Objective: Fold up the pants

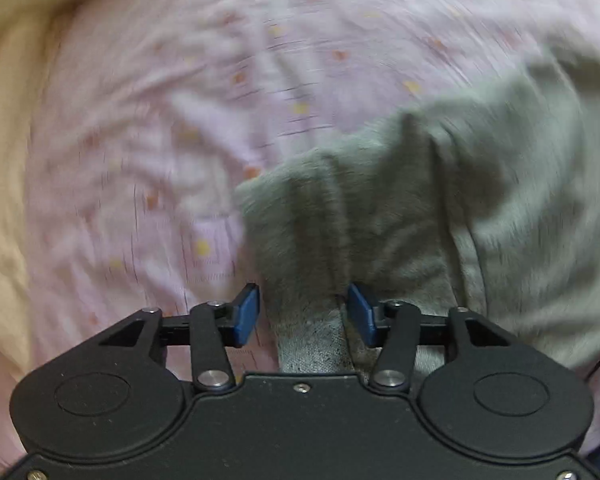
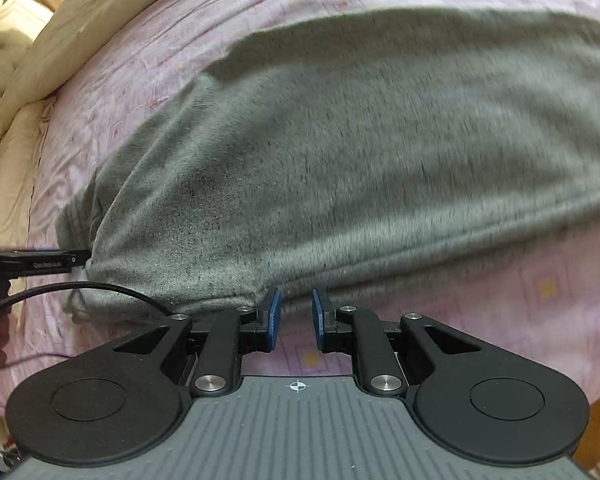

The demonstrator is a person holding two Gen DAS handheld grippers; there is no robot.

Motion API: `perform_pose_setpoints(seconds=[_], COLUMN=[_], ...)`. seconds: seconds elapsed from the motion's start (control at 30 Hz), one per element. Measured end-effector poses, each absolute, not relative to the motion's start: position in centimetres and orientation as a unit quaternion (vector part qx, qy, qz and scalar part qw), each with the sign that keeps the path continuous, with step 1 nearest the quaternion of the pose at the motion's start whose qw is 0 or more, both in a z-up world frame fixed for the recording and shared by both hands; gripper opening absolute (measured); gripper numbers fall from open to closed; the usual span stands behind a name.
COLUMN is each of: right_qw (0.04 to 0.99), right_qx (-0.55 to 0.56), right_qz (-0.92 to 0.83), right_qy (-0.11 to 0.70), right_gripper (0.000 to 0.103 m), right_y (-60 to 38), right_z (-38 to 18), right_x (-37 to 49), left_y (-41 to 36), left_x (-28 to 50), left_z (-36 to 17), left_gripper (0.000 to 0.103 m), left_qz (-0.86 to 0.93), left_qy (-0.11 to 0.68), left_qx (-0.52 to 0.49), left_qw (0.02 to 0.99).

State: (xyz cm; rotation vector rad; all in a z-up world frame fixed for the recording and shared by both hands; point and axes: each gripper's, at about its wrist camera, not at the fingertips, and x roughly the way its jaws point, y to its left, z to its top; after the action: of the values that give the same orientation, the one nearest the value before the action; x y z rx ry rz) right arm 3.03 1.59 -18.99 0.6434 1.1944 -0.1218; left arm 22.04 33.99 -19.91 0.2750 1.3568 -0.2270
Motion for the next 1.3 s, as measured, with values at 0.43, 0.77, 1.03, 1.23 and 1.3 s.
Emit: perform_pose_setpoints(seconds=[0.43,0.77,1.03,1.23,1.3], right_qw=[0.707,0.706,0.721,0.825,0.83], right_qx=[0.508,0.496,0.442,0.207,0.099], right_qz=[-0.147,-0.184,-0.14,-0.212,-0.273], right_qy=[0.469,0.471,0.516,0.481,0.477], right_gripper=[0.018,0.004,0.008,0.009,0.01], right_y=[-0.5,0.4,-1.1,-3.5,-4.5], right_z=[-23.0,-21.7,-20.1,-15.5,-15.2], right_x=[1.2,0.3,1.2,-0.4,-0.6], left_y=[29.7,24.5,23.8,25.0,24.2], left_x=[19.8,17.4,17.8,18.2,17.7], left_z=[-12.0,-13.9,-19.8,-18.5,-17.2], left_gripper=[0.055,0.057,0.071,0.063,0.057], left_qz=[-0.15,-0.199,-0.158,-0.132,-0.124], left_qy=[0.551,0.551,0.584,0.594,0.584], left_qx=[0.117,0.19,0.258,0.203,0.198], left_qw=[0.812,0.788,0.753,0.767,0.778])
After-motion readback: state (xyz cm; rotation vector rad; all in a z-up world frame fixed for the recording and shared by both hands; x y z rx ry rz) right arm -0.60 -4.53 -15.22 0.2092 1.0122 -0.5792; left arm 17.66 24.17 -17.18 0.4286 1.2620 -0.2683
